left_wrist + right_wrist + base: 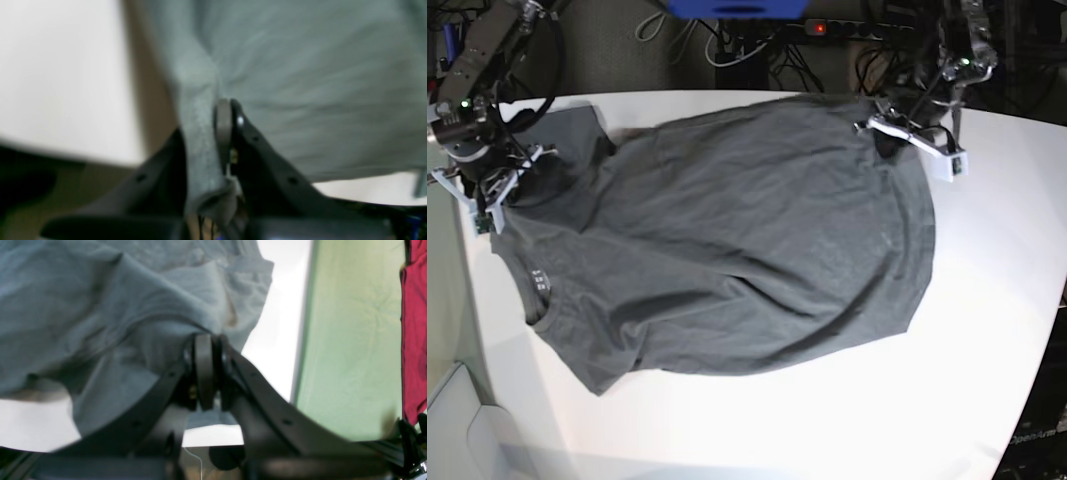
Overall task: Layout the t-shirt on the table in an organized manner, then fold the t-shirt properly
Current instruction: 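Raise the shirt high with both grippers, stretching it between them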
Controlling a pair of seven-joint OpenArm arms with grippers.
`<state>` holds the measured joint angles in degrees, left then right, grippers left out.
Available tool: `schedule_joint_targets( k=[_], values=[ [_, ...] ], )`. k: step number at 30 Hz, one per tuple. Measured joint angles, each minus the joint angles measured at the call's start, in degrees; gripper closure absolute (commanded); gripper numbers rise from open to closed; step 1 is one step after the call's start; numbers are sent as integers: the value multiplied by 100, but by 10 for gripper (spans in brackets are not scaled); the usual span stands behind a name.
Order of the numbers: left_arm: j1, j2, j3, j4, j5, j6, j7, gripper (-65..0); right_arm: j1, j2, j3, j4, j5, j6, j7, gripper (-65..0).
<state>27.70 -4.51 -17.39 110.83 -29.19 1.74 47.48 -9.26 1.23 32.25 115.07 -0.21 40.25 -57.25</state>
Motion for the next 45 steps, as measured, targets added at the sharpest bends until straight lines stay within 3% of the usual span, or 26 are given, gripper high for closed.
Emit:
schedule_joint_targets(
  k=[6, 10, 19, 21, 24, 31, 40, 45],
  values=[
    [-125, -13, -1036, 306, 42, 17, 649, -4, -7, -11, 15, 2, 17, 0, 2, 0],
    [-195, -98, -1429, 345, -691, -4, 662, -4, -81, -68, 42, 2, 17, 0, 24, 0],
    [-136, -675, -1563, 348, -2083, 63, 673, -4, -109, -74, 39, 11, 68, 0, 50, 0],
    [-136, -691, -1563, 352, -2302, 59, 660, -4, -157, -55, 59, 11, 474, 0, 50, 0],
    [-57, -691, -1561, 387, -2426, 35, 634, -4, -337, -31, 52, 22, 754, 0, 103, 0],
    [166, -708, -1982, 409, -2468, 15, 645, -4, -444, -20, 90, 22, 708, 0, 393, 0],
    [-52, -1488, -2146, 431, -2911, 20, 763, -3, -72, 468, 74, 57, 769, 0, 389, 0],
    [-448, -1768, -2146, 442, -3038, 13, 782, -3, 437, 697, 70, 66, 835, 2, -151, 0]
  ],
)
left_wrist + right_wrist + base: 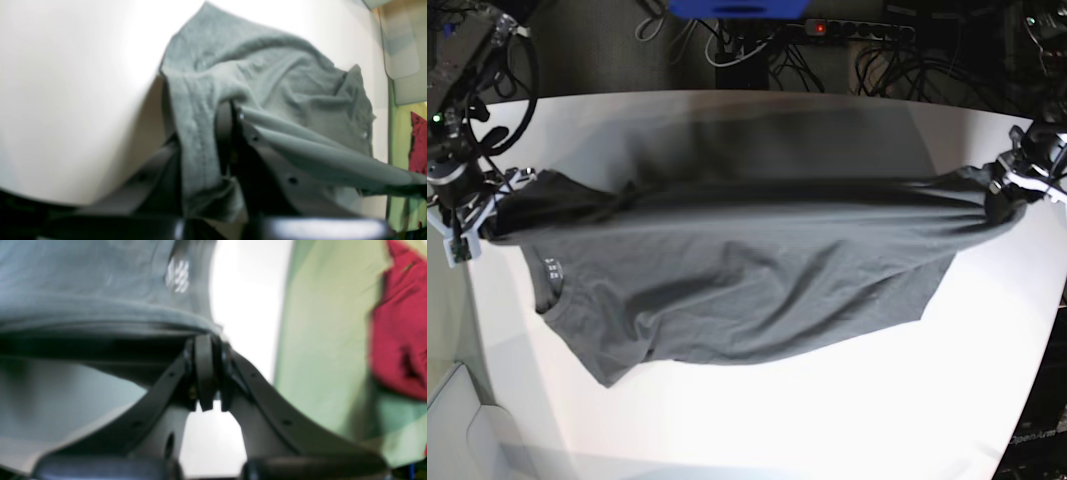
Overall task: Layout the t-shirt on the table in an organized manner, then fold the t-shirt properly
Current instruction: 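Raise the shirt high with both grippers, stretching it between them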
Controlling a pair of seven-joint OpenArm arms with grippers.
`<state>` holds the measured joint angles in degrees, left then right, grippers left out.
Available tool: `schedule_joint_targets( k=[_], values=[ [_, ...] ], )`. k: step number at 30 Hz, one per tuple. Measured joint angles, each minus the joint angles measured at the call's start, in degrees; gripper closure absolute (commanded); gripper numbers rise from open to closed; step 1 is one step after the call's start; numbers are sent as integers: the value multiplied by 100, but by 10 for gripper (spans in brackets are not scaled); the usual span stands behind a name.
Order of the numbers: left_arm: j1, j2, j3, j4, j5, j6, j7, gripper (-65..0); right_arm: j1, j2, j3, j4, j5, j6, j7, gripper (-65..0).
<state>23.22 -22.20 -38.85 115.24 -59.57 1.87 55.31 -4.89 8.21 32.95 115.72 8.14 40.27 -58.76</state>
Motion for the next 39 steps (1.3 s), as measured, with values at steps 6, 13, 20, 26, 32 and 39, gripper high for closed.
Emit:
schedule_joint_targets(
  k=[6, 13, 20, 26, 32, 39],
  values=[
    [-529, -179, 7, 4, -70, -17, 44, -3, 708, 291, -17, 7, 42, 24, -378, 0],
    [-1589, -304, 11, 2, -70, -24, 46, -3, 1646, 354, -50, 4, 66, 39, -684, 0],
    [-2356, -492, 11, -24, -59, -35, 44, -3, 2247, 492, -170, 7, 87, 39, -699, 0],
    [-2850, -479, 131, -24, 260, -35, 50, -3, 2577, 494, -168, 11, 90, 39, -704, 0],
    [-2992, -494, 293, -33, 291, -42, 0, -3, 2857, 595, -162, 17, 66, 39, -699, 0],
    [-3292, -507, 284, -11, 254, -63, -44, -3, 3464, 737, -162, 33, 85, 39, -638, 0]
  ],
)
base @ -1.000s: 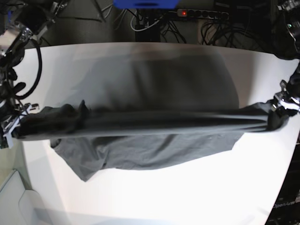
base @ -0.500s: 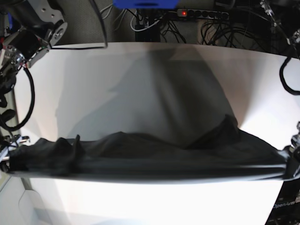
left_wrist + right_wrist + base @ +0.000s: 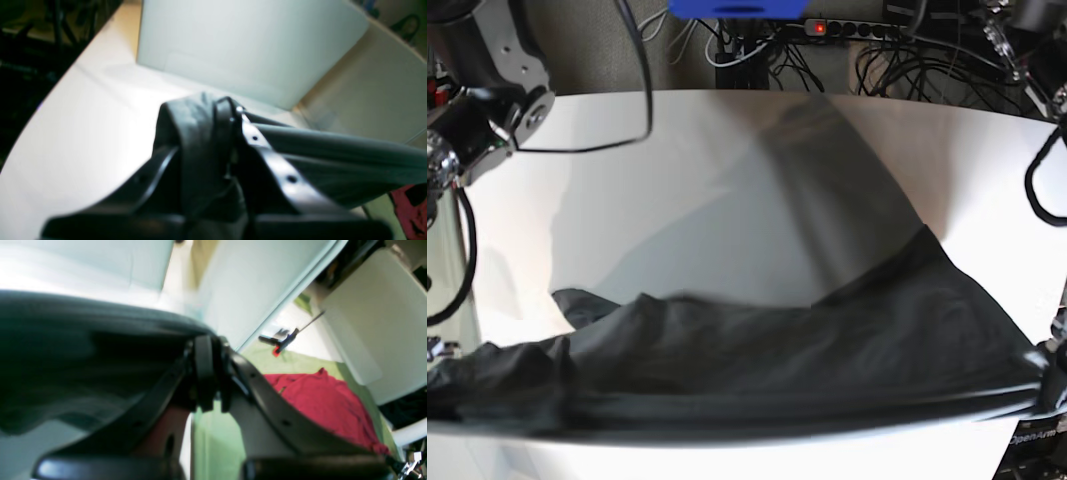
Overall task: Layout the t-shirt on the table in an organized manner, then fold the t-shirt properly
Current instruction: 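Raise the shirt high with both grippers, stretching it between them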
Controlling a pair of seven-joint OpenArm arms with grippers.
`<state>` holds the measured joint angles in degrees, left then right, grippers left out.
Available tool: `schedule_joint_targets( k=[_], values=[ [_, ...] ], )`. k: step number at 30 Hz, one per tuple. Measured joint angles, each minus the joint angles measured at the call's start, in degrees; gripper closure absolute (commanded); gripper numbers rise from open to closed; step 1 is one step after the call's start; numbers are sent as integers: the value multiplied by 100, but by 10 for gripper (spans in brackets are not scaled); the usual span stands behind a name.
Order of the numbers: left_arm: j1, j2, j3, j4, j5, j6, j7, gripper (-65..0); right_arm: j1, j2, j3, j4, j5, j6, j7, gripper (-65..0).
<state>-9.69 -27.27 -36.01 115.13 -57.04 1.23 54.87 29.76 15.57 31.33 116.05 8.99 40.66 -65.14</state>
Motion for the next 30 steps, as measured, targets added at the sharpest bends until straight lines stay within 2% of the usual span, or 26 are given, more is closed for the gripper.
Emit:
schedule_joint_targets(
  k=[6, 9, 14, 19, 22, 30],
  values=[
    [-116, 24, -42, -2, -142, -24, 68, -3, 354, 291, 0, 4, 46, 2, 4, 0],
    [-188, 26, -319, -2, -282, -63, 107, -3, 367, 509, 4, 13, 116, 2, 28, 0],
    [-267, -125, -334, 2, -326, -90, 118, -3, 356, 776, 4, 33, 201, 7, 68, 0],
    [-256, -129, -334, 42, -396, -107, 111, -3, 354, 953, 129, 96, 227, 9, 59, 0],
    [-68, -155, -391, 46, -656, -149, 133, -3, 356, 1141, 238, 96, 247, 26, 81, 0],
    [291, -131, -531, 37, -686, -131, 61, -3, 33, 1139, 286, 96, 269, 48, 391, 0]
  ],
)
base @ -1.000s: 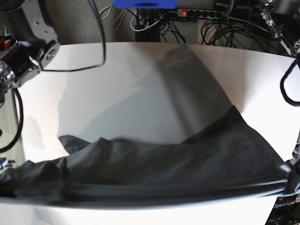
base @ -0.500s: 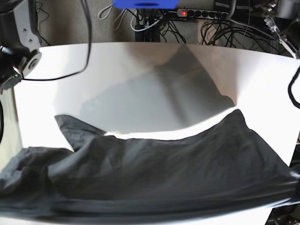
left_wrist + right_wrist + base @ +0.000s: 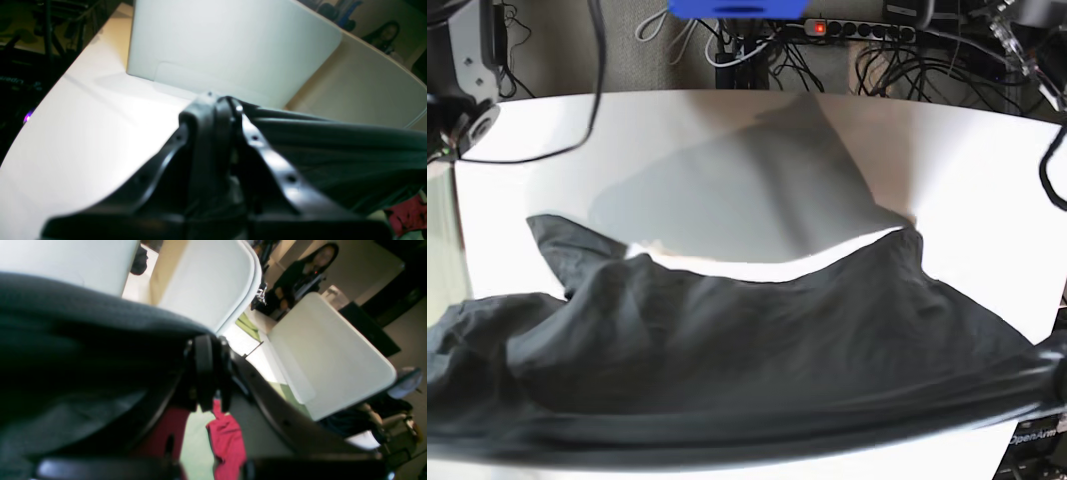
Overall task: Layout the t-shirt on the table in an organized manner, then fold the t-shirt properly
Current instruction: 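Raise the shirt high with both grippers, stretching it between them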
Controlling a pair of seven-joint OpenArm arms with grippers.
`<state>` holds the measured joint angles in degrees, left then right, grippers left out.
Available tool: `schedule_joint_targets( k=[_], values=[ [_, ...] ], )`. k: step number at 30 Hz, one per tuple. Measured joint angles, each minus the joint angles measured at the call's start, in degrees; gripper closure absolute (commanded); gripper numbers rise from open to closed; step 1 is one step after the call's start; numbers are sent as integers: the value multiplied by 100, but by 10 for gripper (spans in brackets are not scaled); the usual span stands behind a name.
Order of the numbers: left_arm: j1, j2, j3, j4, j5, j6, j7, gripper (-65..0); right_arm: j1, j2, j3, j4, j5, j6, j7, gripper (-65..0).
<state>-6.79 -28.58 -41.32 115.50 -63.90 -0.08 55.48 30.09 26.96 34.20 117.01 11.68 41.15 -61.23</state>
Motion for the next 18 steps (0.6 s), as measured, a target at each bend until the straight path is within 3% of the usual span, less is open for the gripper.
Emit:
schedule_joint_targets(
  k=[11, 18],
  values=[
    [1019, 33, -308, 20, -90, -42, 136, -3, -1373, -166, 1106, -7, 133, 188, 1080, 0],
    [1405, 125, -765, 39, -450, -68, 157, -3, -1812, -205, 1626, -7, 122, 219, 1187, 0]
  ],
)
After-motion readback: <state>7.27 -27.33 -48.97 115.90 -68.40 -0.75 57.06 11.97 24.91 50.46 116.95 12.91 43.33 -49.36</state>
